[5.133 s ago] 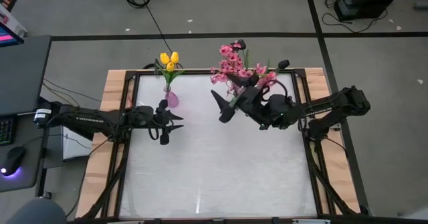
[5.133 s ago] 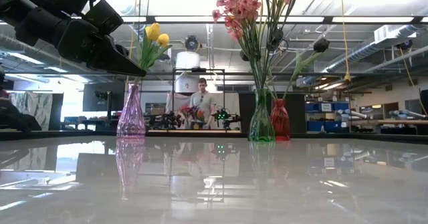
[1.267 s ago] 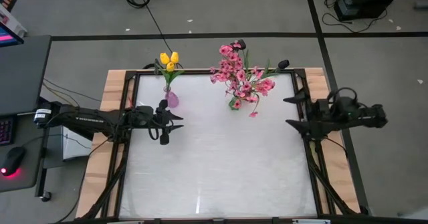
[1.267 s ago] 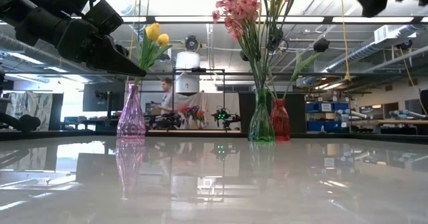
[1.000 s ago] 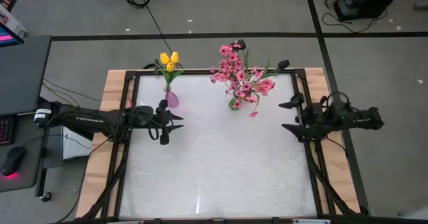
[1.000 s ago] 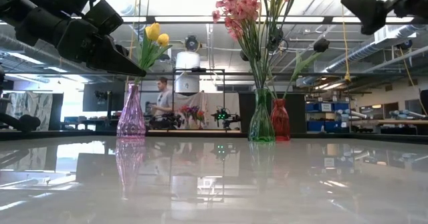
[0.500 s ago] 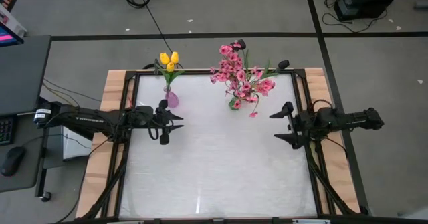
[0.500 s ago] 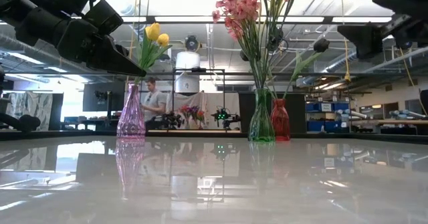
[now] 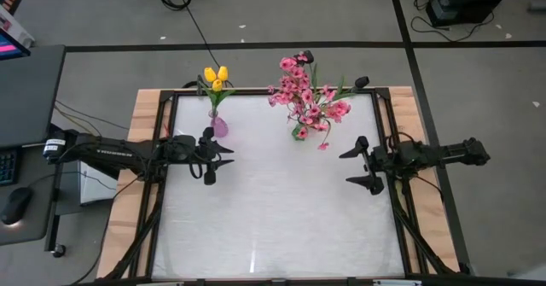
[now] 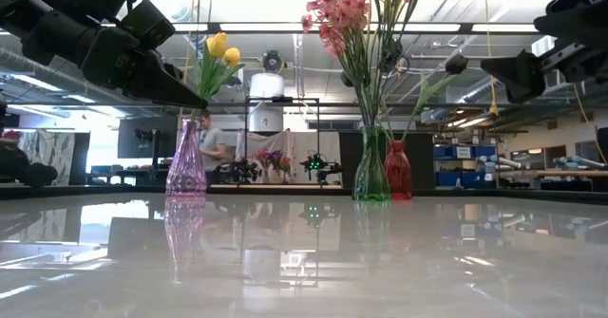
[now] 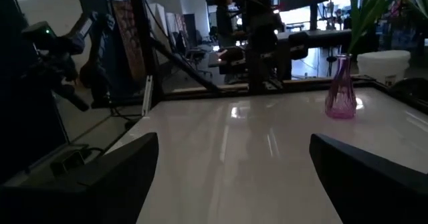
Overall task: Sort flowers into vase by color
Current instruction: Return to Home Position
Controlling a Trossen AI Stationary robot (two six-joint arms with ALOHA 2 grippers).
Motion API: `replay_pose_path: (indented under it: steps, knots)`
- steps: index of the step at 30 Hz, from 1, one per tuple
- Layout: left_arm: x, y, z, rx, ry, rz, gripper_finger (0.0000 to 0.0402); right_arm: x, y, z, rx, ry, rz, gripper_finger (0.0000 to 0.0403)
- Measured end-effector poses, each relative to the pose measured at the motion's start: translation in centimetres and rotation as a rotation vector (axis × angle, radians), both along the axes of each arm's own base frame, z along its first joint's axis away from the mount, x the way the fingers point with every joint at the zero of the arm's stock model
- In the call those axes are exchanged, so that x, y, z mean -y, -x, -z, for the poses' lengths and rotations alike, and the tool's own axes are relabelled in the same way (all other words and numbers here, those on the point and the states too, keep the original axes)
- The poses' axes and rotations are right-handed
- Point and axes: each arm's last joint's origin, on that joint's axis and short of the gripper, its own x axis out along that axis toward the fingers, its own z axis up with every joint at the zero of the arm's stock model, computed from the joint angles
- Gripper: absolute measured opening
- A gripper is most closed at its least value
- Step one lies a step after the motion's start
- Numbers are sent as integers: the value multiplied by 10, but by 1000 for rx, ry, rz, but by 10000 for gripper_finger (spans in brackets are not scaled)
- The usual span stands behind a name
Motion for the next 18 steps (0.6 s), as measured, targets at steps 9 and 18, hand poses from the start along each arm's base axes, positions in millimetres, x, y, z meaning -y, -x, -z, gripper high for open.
replay_pose_path:
  steps: [9,18]
  knots:
    - [0,0,0,0,0,0,146,0,0,-1,8,2,0,396]
    - [0,0,0,0,0,0,146,0,0,-1,7,3,0,396]
